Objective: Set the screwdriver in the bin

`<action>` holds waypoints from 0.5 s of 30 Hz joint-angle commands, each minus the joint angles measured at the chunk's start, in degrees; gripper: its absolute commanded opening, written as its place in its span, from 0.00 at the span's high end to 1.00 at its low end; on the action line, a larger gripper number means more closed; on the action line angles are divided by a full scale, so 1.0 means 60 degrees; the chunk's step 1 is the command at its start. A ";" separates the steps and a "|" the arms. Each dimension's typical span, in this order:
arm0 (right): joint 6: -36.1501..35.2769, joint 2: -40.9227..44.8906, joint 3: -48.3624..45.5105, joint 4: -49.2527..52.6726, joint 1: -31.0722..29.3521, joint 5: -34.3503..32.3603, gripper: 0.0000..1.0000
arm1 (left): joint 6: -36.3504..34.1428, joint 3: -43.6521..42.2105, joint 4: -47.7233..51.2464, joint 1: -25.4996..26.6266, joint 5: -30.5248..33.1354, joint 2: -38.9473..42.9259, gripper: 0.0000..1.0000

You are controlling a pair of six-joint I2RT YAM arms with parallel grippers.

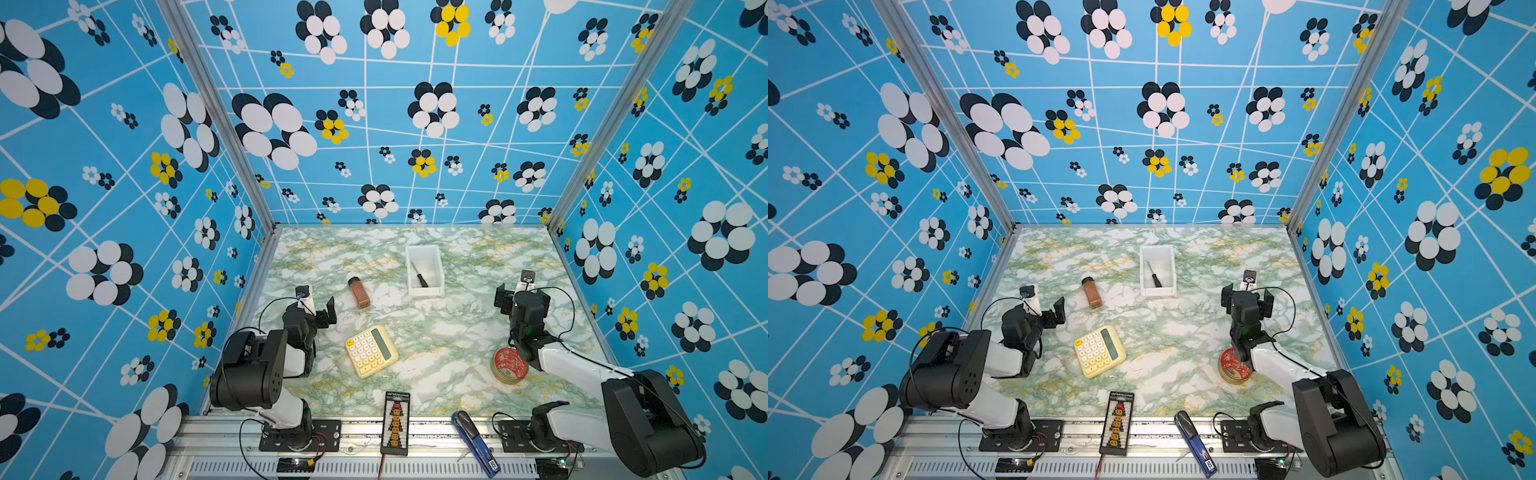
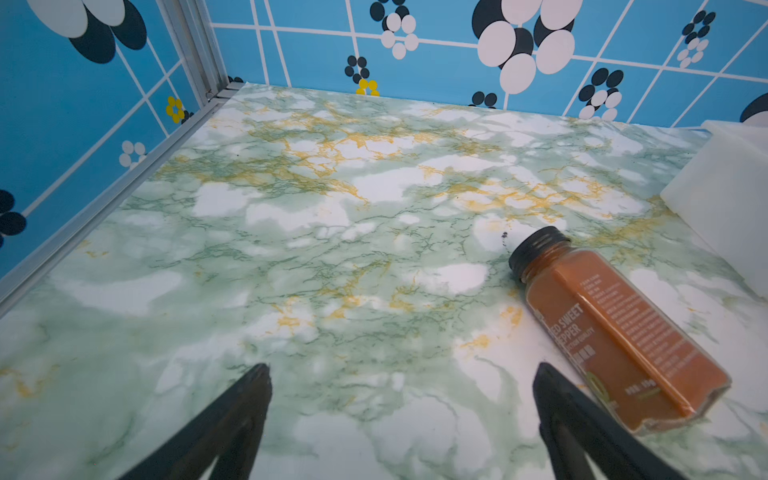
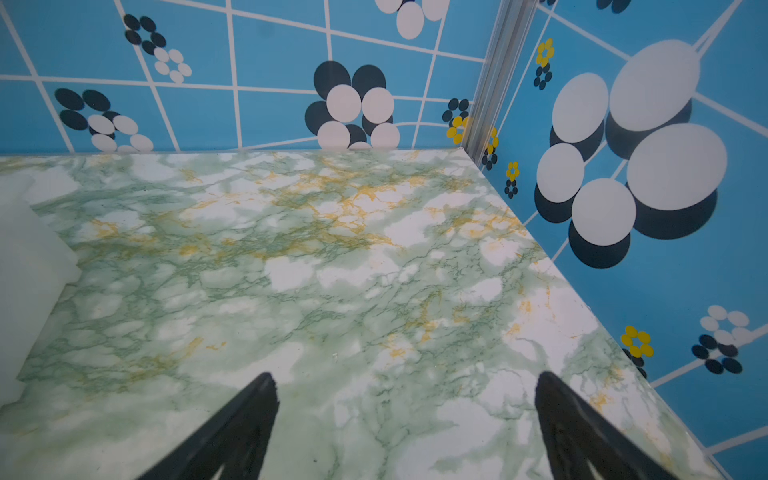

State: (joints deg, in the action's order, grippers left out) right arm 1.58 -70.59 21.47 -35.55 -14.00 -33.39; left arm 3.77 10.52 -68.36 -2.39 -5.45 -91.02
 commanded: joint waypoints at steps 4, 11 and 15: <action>0.0113 -0.0232 -0.1050 -0.1935 0.0666 0.0259 0.01 | -0.0658 -0.0081 -0.1575 0.0473 0.0328 -0.0041 0.01; 0.0327 -0.2301 -0.0686 -0.3660 0.1559 0.1367 0.01 | -0.0730 0.0022 -0.1231 0.0476 0.0111 0.0068 0.01; 0.0239 -0.3037 -0.0023 -0.2873 0.1654 0.1985 0.01 | -0.0775 -0.0068 -0.1476 0.0486 -0.0013 -0.0001 0.01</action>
State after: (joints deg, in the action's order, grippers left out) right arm 2.33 -88.58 18.57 -53.04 -4.54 -25.78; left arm 0.32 9.91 -74.15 0.25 -4.93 -91.18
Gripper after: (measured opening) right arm 0.991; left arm 0.992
